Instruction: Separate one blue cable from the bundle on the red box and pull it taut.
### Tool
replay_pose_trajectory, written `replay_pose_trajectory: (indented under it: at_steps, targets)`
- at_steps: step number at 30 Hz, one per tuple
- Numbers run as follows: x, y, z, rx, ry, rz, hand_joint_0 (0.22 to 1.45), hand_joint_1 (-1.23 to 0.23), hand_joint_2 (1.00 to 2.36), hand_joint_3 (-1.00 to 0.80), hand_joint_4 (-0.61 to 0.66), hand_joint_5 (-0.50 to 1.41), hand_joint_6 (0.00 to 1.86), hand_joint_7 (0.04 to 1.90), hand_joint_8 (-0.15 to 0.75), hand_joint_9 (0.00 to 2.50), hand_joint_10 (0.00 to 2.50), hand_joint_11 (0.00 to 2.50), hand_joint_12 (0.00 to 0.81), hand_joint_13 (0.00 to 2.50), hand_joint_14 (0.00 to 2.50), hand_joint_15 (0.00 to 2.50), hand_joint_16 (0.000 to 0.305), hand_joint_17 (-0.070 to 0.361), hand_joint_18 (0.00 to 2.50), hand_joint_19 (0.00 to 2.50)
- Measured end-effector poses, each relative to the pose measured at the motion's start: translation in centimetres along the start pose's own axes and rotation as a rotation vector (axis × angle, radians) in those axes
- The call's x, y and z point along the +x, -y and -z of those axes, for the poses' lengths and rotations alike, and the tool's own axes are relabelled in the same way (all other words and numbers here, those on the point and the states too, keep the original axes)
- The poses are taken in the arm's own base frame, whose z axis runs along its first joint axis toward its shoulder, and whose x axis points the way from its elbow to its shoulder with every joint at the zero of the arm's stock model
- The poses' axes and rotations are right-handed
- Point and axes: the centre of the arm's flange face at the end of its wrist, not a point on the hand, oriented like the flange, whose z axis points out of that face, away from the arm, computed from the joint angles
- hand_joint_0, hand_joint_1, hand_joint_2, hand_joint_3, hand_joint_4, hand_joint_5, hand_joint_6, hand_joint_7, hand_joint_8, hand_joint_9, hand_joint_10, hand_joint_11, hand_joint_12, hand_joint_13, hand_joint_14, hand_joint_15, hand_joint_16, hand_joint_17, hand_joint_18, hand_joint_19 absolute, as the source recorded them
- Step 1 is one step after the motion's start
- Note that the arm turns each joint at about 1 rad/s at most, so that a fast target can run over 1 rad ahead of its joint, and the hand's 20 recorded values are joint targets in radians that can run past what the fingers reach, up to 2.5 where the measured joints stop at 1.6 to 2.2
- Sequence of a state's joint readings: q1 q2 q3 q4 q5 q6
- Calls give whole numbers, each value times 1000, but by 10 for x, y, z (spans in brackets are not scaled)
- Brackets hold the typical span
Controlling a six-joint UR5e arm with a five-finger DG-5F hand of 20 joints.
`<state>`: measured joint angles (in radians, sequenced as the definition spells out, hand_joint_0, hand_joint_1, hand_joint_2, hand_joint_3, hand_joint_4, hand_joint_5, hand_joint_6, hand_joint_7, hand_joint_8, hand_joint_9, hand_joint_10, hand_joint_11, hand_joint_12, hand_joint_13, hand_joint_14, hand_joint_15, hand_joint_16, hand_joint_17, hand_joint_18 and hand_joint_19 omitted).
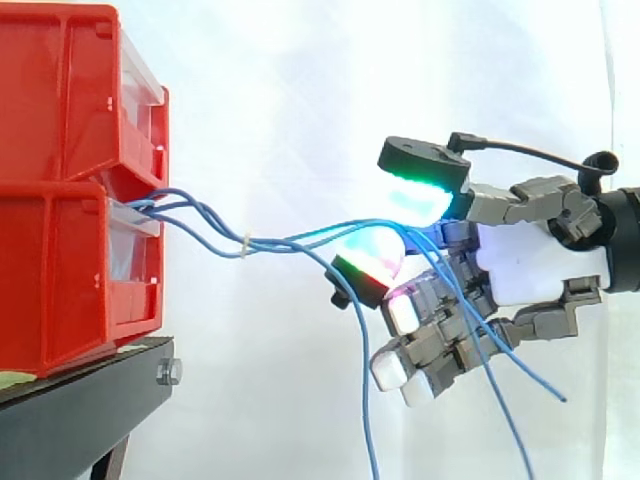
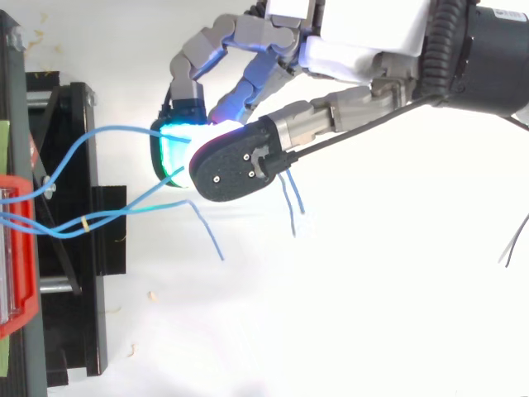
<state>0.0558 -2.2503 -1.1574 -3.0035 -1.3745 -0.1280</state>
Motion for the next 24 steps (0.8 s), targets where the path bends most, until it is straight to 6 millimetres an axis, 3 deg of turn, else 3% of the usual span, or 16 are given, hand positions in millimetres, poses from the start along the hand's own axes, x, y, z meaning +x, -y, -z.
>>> replay_pose_trajectory:
  at_steps: [14, 21, 24]
  targets:
    - [3, 0, 1, 6, -5, -1, 425, -405, 1000, -500, 78, -127, 906, 864, 262, 997, 14, 473, 378, 773, 16, 436, 56, 126, 613, 508]
    - [6, 0, 1, 9, -9, -13, 413, -423, 1000, -500, 88, -126, 904, 851, 267, 991, 16, 470, 382, 769, 16, 431, 58, 130, 617, 504]
    - [6, 0, 1, 10, -9, -17, 416, -525, 1000, -500, 92, -130, 902, 864, 261, 977, 16, 465, 380, 768, 16, 435, 57, 128, 612, 506]
